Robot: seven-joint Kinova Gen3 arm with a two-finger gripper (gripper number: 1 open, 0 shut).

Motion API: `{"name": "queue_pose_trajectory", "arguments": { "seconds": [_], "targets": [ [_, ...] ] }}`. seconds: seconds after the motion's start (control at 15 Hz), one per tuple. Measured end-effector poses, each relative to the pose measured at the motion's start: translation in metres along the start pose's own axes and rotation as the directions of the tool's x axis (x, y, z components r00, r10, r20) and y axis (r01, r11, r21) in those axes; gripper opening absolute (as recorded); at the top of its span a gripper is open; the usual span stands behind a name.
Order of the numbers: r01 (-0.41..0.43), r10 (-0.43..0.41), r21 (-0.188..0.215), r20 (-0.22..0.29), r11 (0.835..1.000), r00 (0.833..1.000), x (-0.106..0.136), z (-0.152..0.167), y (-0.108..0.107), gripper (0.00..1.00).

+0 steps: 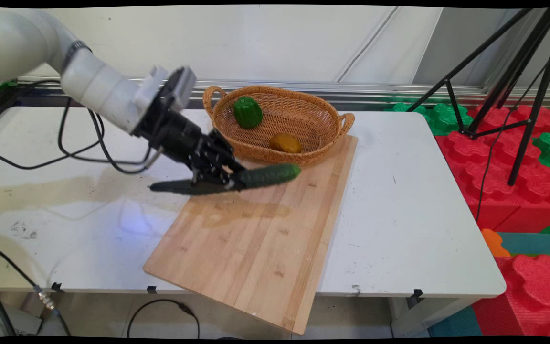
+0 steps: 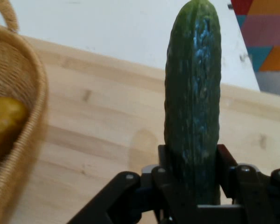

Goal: Place the picked object on the cutting board

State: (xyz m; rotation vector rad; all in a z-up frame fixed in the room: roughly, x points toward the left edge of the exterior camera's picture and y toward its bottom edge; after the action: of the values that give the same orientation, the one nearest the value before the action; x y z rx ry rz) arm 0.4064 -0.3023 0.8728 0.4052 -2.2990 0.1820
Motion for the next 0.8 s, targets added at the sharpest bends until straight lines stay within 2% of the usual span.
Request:
{"name": "queue_pose_trajectory", "arguments": {
  "seconds": [0.8],
  "targets": [
    [0.004,-0.003,-0.009,0.127,1.0,0.992,-0.018,0.074,0.033,0.0]
  ]
}}
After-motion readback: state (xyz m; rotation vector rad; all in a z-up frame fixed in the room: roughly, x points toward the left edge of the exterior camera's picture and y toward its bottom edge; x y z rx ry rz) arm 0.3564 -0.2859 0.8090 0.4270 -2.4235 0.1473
